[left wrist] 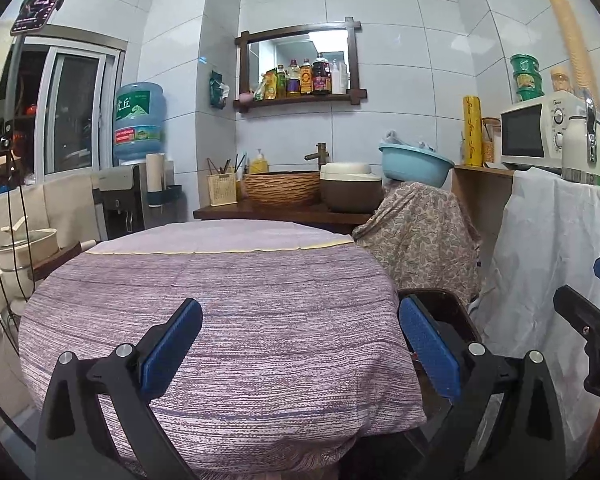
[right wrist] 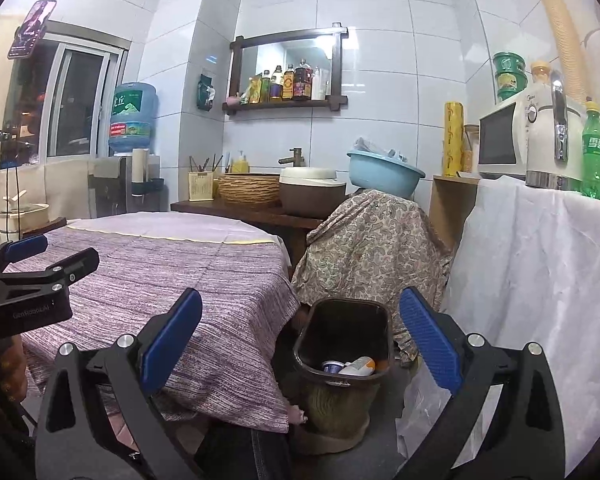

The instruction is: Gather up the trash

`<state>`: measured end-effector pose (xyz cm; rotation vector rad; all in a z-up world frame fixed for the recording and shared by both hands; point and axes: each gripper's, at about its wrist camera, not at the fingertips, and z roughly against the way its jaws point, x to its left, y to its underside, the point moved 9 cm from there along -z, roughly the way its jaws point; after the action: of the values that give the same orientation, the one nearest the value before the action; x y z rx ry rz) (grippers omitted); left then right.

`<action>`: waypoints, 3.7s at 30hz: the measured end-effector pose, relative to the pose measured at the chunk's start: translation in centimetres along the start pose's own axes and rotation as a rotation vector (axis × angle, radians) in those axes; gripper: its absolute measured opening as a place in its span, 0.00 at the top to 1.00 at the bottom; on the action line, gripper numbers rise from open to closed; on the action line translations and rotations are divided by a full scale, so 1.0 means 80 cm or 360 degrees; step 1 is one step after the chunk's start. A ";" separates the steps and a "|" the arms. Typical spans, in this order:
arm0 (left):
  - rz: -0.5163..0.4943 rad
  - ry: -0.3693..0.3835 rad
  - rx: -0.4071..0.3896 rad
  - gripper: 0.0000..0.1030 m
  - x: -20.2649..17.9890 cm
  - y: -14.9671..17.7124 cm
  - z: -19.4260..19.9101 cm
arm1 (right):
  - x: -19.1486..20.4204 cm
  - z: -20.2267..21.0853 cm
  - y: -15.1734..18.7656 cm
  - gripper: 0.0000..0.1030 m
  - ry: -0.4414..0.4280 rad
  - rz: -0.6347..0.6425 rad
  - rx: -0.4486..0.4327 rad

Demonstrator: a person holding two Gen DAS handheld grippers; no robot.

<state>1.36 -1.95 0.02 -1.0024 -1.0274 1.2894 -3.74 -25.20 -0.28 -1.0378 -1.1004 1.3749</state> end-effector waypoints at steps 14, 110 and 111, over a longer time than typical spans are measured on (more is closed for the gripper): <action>0.0030 -0.0040 -0.0030 0.05 0.008 -0.004 0.005 | 0.001 0.000 -0.002 0.05 -0.0027 -0.0006 -0.0010; 0.0046 -0.0055 0.0016 0.05 0.011 -0.001 0.001 | 0.008 -0.013 0.011 0.05 -0.0090 -0.0033 0.0050; 0.0046 -0.0057 0.0018 0.05 0.011 -0.001 0.001 | 0.009 -0.013 0.011 0.05 -0.0091 -0.0034 0.0051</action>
<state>1.35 -1.07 0.12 -0.9921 -1.0351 1.3398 -2.95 -24.46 -1.35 -0.9665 -1.1245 1.4082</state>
